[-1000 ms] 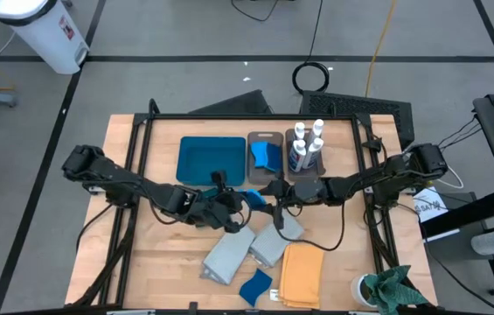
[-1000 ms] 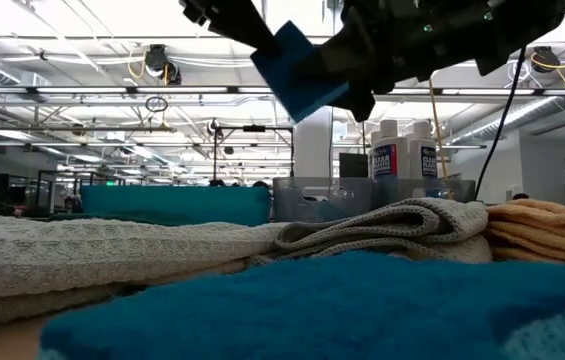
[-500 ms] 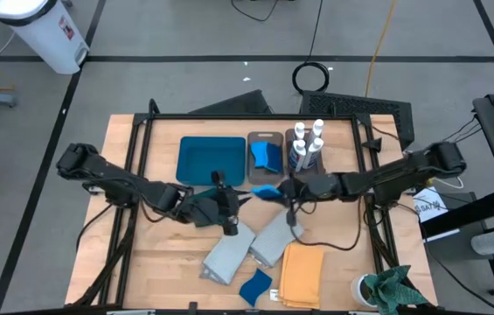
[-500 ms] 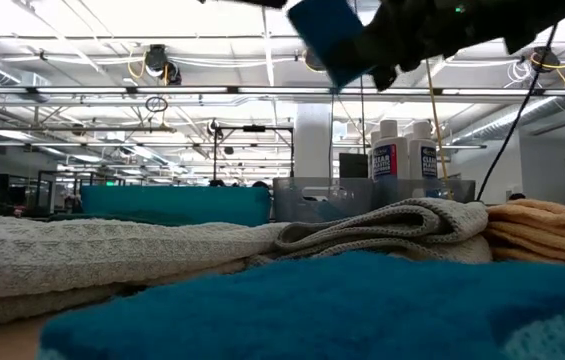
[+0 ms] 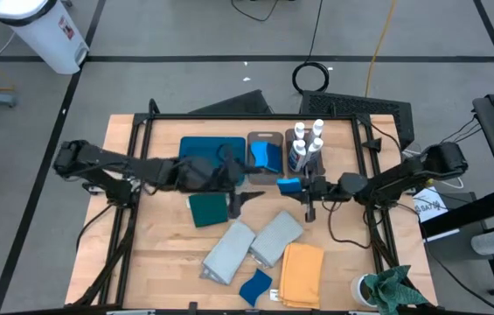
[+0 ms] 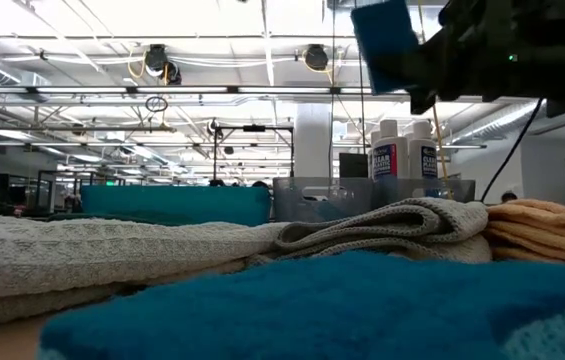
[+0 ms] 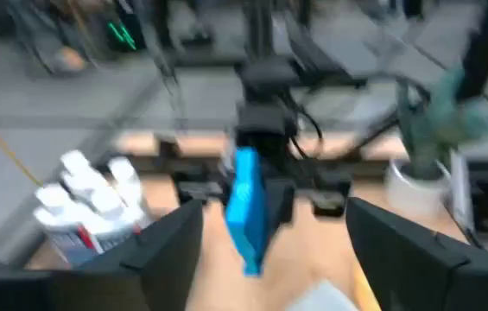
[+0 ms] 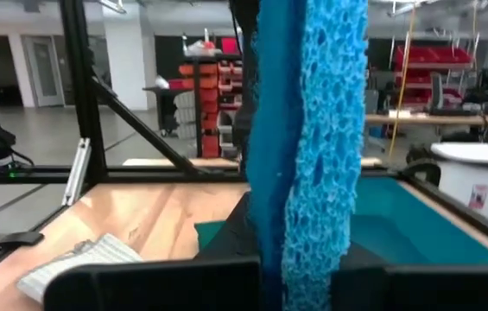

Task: Pick & Place Kitchen Items
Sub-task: Put the blue sponge into the left black bin

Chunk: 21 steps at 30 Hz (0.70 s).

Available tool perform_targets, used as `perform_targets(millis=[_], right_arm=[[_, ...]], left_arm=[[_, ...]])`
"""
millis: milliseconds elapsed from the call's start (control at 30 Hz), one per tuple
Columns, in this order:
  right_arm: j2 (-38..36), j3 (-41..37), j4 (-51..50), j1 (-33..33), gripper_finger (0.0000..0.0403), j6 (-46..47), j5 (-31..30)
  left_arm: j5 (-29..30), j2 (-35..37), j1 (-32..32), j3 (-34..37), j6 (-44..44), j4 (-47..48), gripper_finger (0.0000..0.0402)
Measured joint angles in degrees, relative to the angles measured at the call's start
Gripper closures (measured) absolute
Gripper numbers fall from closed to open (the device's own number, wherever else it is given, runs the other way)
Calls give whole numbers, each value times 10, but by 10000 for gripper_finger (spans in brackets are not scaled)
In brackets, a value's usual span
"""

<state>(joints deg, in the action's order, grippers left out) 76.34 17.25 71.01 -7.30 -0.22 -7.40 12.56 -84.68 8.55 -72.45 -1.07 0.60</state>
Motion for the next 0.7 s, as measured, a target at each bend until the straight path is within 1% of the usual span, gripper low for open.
perform_targets(millis=[67, 100, 167, 267, 333, 467, 600, 700], right_arm=[[23, 9, 1, 2, 402, 8, 0], [34, 14, 1, 2, 403, 9, 1], [54, 24, 5, 2, 403, 10, 1], [76, 37, 15, 2, 403, 10, 2], [82, 43, 16, 2, 403, 11, 3], [89, 51, 17, 2, 403, 16, 32], [89, 56, 12, 0, 403, 18, 32], [89, 55, 13, -1, 403, 21, 31]], left_arm=[[-47, -26, -19, -34, -15, 37, 98], [-59, -36, -26, -50, -16, 59, 92], [-75, -60, -35, -80, -10, 112, 85], [-82, -88, -41, -112, 10, 158, 84], [-81, -104, -43, -119, 24, 156, 88], [-96, -118, -53, -119, 35, 160, 102], [-124, -121, -66, -119, 18, 162, 118], [-134, -121, -73, -119, 4, 163, 131]])
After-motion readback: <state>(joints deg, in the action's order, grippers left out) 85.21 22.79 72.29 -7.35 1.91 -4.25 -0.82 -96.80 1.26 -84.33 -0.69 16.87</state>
